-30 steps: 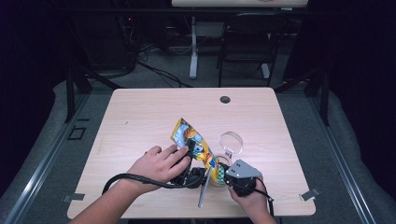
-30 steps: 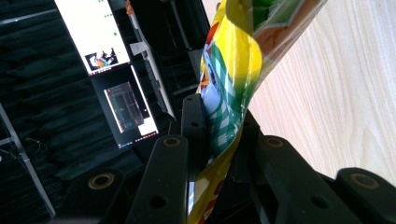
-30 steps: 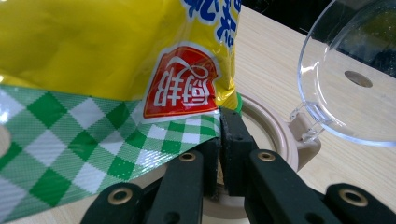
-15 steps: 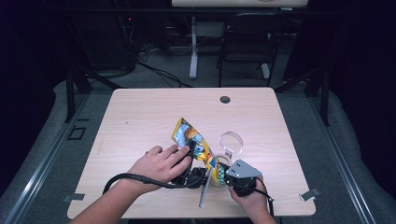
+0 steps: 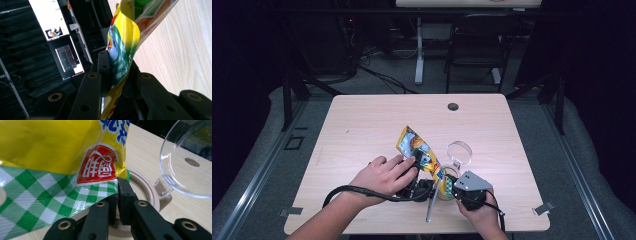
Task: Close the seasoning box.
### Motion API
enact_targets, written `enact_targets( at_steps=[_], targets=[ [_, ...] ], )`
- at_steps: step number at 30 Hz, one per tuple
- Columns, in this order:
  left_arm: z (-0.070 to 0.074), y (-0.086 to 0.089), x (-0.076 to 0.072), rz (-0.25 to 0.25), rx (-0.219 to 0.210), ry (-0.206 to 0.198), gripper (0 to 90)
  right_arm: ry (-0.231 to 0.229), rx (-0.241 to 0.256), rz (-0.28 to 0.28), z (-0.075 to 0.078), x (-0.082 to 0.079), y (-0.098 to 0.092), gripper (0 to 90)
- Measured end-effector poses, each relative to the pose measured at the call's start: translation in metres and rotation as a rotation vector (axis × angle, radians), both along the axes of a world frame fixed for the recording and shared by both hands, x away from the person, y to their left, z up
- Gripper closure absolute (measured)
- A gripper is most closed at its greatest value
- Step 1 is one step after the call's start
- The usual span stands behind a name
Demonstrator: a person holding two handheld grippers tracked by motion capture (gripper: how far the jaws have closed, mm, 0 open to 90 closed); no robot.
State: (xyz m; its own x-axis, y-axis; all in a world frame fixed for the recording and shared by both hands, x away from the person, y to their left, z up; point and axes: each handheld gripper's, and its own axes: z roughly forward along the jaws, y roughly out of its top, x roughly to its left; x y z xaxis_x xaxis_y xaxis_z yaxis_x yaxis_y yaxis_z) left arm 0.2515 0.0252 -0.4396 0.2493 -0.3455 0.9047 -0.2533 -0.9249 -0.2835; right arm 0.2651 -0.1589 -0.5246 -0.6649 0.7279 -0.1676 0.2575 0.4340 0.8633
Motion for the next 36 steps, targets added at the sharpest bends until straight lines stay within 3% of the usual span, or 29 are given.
enact_targets(
  at_steps=[36],
  targets=[
    [0.0027, -0.0043, -0.0023, -0.011, 0.001, 0.008, 80.9, -0.003, 0.000, 0.000, -0.0002, -0.0003, 0.0003, 86.9]
  ],
)
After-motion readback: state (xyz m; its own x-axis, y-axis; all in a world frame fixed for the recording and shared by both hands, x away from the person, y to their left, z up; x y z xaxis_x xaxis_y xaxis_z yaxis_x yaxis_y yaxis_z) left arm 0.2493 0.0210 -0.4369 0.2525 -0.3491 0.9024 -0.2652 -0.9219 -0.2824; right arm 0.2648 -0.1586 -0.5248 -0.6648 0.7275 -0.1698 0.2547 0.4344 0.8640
